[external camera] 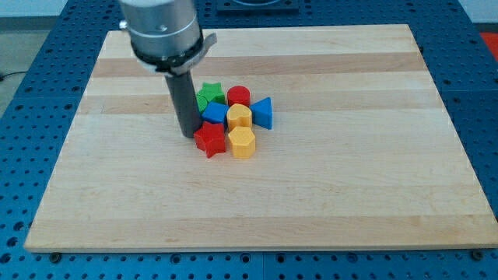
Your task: Move the green star towards top right
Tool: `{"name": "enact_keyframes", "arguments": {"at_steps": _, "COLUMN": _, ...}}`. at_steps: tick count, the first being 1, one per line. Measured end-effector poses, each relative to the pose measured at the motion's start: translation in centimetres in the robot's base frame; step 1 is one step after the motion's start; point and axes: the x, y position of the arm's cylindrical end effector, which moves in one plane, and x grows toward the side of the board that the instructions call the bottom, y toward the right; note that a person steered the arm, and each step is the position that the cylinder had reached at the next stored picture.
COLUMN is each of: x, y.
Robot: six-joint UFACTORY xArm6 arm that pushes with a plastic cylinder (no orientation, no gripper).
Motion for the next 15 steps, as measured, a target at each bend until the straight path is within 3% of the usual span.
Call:
{"name": "enact_keyframes", "arguments": {"at_steps": 2, "x": -5.2, "y": 1.1}}
{"name": "enact_keyframes", "arguments": {"at_steps": 4, "x": -9.4, "y": 6.2}}
{"name": "enact_keyframes", "arguments": {"at_steps": 5, "x": -10.2, "y": 1.4}}
{"name": "enact_keyframes", "arguments": {"at_steps": 6, "x": -10.4, "y": 2.7}}
{"name": "enact_keyframes", "arguments": {"at_steps": 7, "x": -10.1, "y": 10.0}}
{"name": "enact_keyframes", "arguments": {"at_steps": 8, "x": -13.1, "y": 11.4}}
{"name": "enact_keyframes", "arguments": {"at_steps": 10, "x": -15.9, "y": 5.5}}
{"name": "enact_keyframes", "arguments": {"at_steps": 12, "x": -16.8, "y": 18.7}}
{"name": "enact_keyframes", "arguments": {"at_steps": 13, "x": -16.3, "y": 20.0}}
{"name": "enact_keyframes", "arguments": {"at_steps": 15, "x": -8.5, "y": 4.1}}
